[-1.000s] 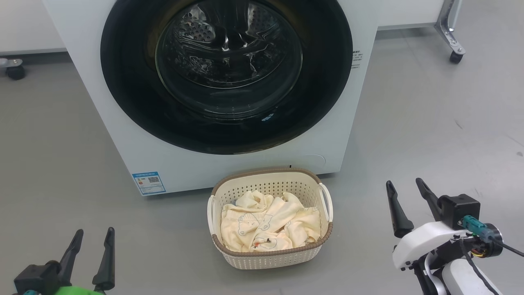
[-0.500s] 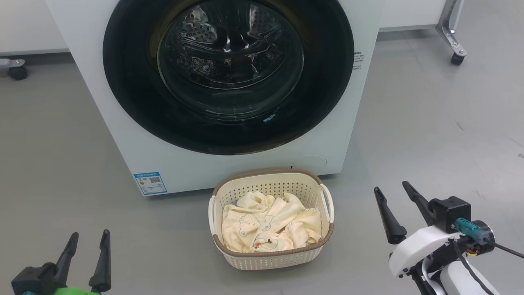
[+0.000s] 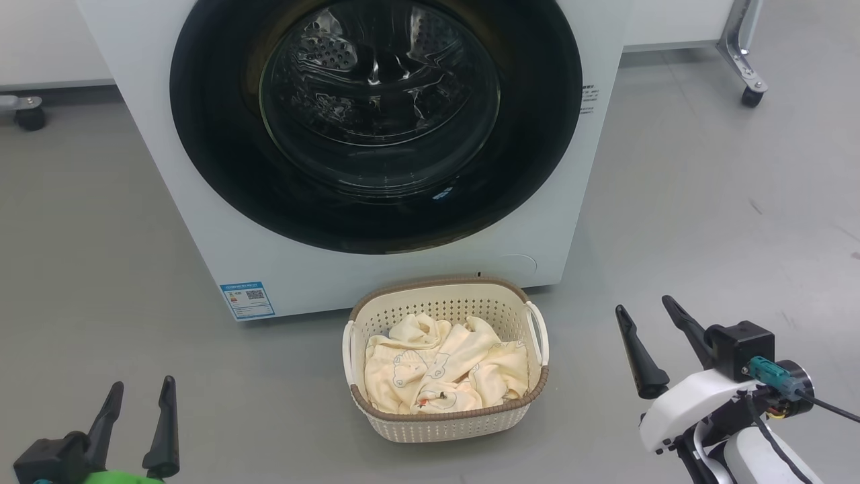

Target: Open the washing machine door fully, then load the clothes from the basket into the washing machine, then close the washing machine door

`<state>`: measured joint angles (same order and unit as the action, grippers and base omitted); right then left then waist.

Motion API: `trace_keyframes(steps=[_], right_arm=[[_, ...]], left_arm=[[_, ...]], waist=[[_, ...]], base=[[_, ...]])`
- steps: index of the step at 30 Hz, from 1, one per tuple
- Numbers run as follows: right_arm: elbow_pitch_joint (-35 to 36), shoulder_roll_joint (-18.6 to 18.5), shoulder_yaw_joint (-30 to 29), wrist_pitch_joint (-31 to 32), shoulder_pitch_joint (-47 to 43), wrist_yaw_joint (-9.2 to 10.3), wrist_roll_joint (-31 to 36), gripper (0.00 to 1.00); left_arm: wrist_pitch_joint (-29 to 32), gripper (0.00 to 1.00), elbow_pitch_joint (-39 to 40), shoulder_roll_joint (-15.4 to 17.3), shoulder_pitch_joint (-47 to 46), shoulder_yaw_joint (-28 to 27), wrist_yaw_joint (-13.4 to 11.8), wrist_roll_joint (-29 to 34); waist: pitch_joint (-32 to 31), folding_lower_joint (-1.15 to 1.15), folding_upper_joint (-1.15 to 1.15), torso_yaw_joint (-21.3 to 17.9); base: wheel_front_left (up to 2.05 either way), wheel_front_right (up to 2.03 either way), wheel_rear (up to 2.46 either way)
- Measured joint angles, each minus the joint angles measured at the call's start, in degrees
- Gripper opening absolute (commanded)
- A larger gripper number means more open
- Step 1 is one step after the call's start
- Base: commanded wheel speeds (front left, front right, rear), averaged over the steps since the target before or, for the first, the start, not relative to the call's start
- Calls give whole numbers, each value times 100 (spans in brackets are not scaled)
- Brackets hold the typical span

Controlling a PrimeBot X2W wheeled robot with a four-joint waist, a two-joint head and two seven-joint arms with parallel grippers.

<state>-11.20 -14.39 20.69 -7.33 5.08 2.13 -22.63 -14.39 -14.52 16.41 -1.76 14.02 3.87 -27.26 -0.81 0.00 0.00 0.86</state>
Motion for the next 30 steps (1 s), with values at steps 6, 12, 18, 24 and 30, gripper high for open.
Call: trace_keyframes(steps=[6, 12, 18, 24, 30], right_arm=[[0, 10, -31, -27, 0, 29, -4, 100], [0, 20, -104, -57, 0, 97, -5, 100], [-2, 19, -190, -100, 0, 147, -5, 100], [-2, 40, -190, -102, 0, 148, -7, 100], [-1, 46, -198, -151, 0, 198, -7, 100]], left_arm=[[0, 100, -29, -40, 0, -73, 0, 2], [0, 100, -31, -52, 0, -104, 0, 3], [0, 100, -47, -52, -1, -134, 0, 60], [0, 100, -59, -57, -3, -188, 0, 67], [0, 100, -62, -80, -14, -247, 3, 119]], waist=[[3, 0, 0, -3], [9, 0, 0, -2], [21, 0, 0, -2], [31, 0, 0, -7], [41, 0, 0, -5]], base=[[0, 0, 0], [0, 0, 0], [0, 0, 0], [0, 0, 0], [0, 0, 0]])
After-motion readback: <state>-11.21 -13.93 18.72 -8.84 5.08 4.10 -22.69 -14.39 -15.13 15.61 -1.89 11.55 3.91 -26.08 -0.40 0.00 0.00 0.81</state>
